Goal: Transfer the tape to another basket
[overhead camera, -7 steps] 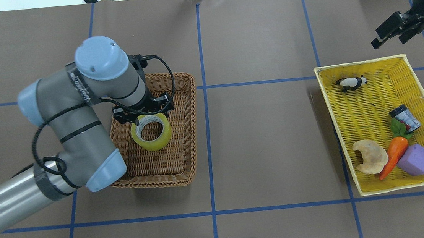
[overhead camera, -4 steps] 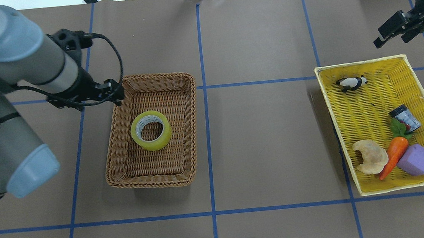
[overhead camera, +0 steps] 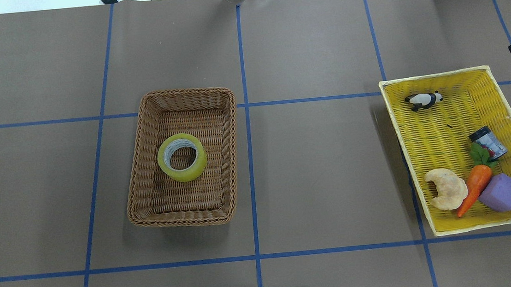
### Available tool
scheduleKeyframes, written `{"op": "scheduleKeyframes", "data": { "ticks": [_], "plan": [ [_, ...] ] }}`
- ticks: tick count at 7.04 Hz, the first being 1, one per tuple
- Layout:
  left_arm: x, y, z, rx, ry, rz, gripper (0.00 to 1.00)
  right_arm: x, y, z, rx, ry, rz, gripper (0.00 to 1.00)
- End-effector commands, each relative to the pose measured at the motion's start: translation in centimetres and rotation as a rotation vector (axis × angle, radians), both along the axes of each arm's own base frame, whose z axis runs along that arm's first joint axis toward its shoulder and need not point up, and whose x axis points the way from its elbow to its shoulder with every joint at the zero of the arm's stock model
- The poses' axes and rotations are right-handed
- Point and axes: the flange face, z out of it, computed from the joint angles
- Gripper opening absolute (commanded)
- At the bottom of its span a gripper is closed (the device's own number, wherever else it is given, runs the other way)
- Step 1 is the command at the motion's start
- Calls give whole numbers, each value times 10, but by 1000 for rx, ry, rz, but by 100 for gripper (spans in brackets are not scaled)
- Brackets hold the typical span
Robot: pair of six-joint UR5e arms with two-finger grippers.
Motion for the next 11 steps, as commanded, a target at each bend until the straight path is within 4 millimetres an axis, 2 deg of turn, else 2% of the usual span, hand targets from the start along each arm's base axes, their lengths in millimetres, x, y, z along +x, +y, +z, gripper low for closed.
{"op": "scheduleKeyframes", "data": {
  "ticks": [1, 2, 3, 4, 5, 6, 9, 11],
  "plan": [
    [-77, -16, 81, -112, 17, -46, 98, 44, 30, 18, -20, 11, 68, 100],
    [-100, -20, 112, -121, 95, -1, 98, 45, 29, 17, -18, 15, 70, 100],
    [-102, -18, 113, -86, 115, 46, 98, 45, 28, 15, -16, 15, 69, 100],
    [-100, -14, 122, -92, 111, 54, 98, 45, 27, 13, -7, 15, 64, 100],
    [-101, -14, 114, -61, 119, 60, 98, 45, 28, 19, -17, 16, 62, 100],
    [-99, -10, 120, -69, 121, 57, 98, 44, 28, 20, -14, 6, 50, 100],
    [-99, -7, 109, -42, 122, 59, 98, 44, 29, 17, 0, 16, 50, 100],
    [-100, -2, 112, -45, 120, 57, 98, 44, 30, 17, 66, 23, -12, 100]
  ]
}}
